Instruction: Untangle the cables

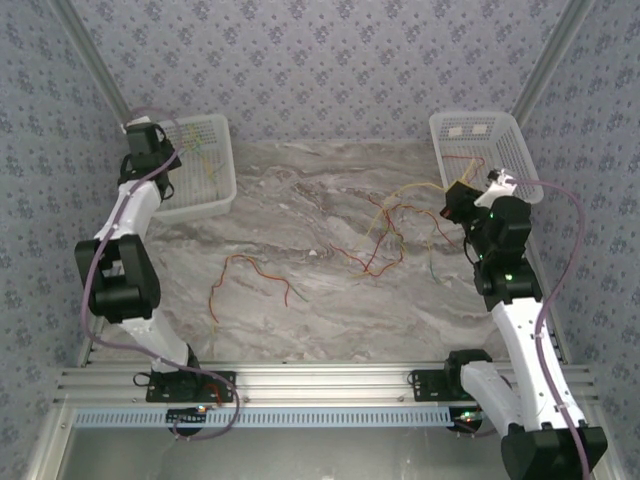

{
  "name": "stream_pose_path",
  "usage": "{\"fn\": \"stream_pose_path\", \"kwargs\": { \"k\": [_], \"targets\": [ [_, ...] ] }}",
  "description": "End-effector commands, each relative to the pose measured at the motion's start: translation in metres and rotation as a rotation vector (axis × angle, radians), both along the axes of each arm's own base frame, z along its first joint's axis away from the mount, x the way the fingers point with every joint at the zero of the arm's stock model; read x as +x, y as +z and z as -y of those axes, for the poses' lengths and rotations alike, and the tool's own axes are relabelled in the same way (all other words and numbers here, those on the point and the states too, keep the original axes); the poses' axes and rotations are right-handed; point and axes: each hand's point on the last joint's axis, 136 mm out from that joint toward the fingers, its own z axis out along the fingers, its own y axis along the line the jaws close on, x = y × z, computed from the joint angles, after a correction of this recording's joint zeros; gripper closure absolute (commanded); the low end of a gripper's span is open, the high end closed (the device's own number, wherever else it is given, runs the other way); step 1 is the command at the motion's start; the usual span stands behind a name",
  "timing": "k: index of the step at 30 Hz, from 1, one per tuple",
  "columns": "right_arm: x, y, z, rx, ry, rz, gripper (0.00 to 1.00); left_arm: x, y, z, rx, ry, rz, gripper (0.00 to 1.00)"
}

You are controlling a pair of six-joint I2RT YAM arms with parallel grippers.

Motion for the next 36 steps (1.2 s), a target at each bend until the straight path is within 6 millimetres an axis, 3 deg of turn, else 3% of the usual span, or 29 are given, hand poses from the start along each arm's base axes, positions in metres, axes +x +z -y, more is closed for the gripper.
{"fn": "stream_pose_path", "kwargs": {
  "k": [1,4,7,8,11,15,16,18,19,20,23,27,29,33,35,36],
  "targets": [
    [-0.002,0.031,-0.024,-0.034,0.087,0.081,1.00,0.006,-0.006,0.008,-0.023,0.007,-0.051,0.92],
    [0.002,0.037,-0.041,-0.048,0.132,0.087,1.00,0.015,-0.016,0.015,-0.009,-0.008,-0.073,0.60],
    [0.009,0.040,-0.059,-0.046,0.185,0.080,1.00,0.018,-0.015,0.023,-0.011,-0.034,-0.088,0.52],
    [0.012,0.042,-0.066,-0.044,0.213,0.080,1.00,0.015,-0.007,0.029,-0.007,-0.047,-0.080,0.52],
    [0.019,0.048,-0.095,-0.045,0.312,0.068,1.00,-0.001,0.044,0.062,-0.031,-0.143,0.057,0.44],
    [0.034,0.046,-0.134,-0.008,0.458,0.034,1.00,-0.042,0.111,0.136,-0.084,-0.433,0.256,0.42],
    [0.039,0.040,-0.143,0.003,0.493,0.015,1.00,-0.056,0.120,0.162,-0.098,-0.545,0.296,0.30],
    [0.047,0.045,-0.162,0.035,0.568,-0.001,1.00,-0.088,0.130,0.202,-0.120,-0.713,0.382,0.20],
    [0.050,0.044,-0.172,0.047,0.604,-0.010,1.00,-0.107,0.134,0.222,-0.124,-0.801,0.440,0.09],
    [0.053,0.043,-0.179,0.055,0.622,-0.017,1.00,-0.121,0.132,0.236,-0.120,-0.857,0.472,0.02],
    [0.056,0.042,-0.202,0.065,0.676,-0.029,1.00,-0.160,0.115,0.274,-0.075,-1.022,0.509,0.01],
    [0.053,0.044,-0.226,0.092,0.743,-0.029,1.00,-0.186,0.080,0.318,-0.091,-1.224,0.448,0.01],
    [0.052,0.042,-0.232,0.089,0.749,-0.034,1.00,-0.198,0.073,0.335,-0.078,-1.308,0.446,0.04],
    [0.049,0.038,-0.236,0.098,0.755,-0.046,1.00,-0.200,0.061,0.352,-0.078,-1.366,0.448,0.09],
    [0.046,0.039,-0.235,0.098,0.752,-0.039,1.00,-0.195,0.055,0.356,-0.081,-1.373,0.417,0.19],
    [0.044,0.040,-0.234,0.099,0.753,-0.040,1.00,-0.189,0.050,0.355,-0.071,-1.353,0.396,0.28]
  ]
}}
